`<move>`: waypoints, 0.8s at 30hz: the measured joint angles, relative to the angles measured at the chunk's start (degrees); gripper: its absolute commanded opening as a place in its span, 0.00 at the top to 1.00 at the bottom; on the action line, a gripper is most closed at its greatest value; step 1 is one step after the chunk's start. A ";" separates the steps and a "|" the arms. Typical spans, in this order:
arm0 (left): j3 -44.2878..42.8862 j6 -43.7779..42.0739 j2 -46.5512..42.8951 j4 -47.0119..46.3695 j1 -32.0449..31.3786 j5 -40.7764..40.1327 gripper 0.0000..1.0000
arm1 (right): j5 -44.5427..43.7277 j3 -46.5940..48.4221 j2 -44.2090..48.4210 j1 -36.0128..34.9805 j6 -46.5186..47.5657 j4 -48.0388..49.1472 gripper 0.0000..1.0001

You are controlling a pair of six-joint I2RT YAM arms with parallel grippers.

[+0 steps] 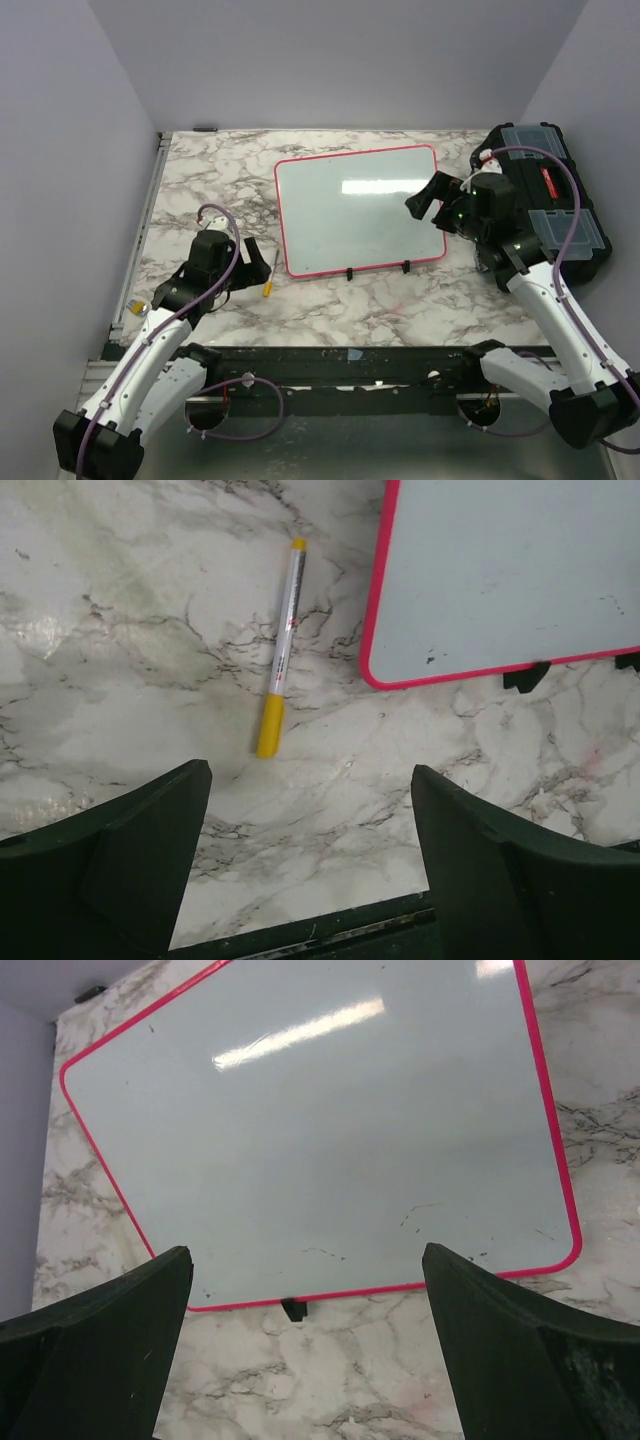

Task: Write a sentence on the whiteboard
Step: Pick up the whiteboard marker from the center of the board.

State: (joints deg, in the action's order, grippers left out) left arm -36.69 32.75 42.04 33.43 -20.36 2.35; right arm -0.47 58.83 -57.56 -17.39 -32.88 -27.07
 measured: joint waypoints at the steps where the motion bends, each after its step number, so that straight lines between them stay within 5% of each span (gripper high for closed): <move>1: 0.72 0.59 0.63 -0.02 -0.02 -0.81 0.20 | -1.88 0.35 -0.15 -1.55 0.09 -0.68 0.00; 12: 4.79 2.62 5.86 -5.33 -1.25 -8.41 0.20 | -12.85 1.25 -1.16 -10.10 0.37 -4.92 0.00; 24: 6.91 3.72 16.52 -10.56 -6.08 -10.01 0.39 | -11.41 -1.07 -1.14 -10.25 -0.04 -3.56 0.00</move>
State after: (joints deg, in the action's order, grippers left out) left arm -29.78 36.47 58.57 22.87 -26.44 -7.66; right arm -11.88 57.76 -58.70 -27.64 -32.93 -30.63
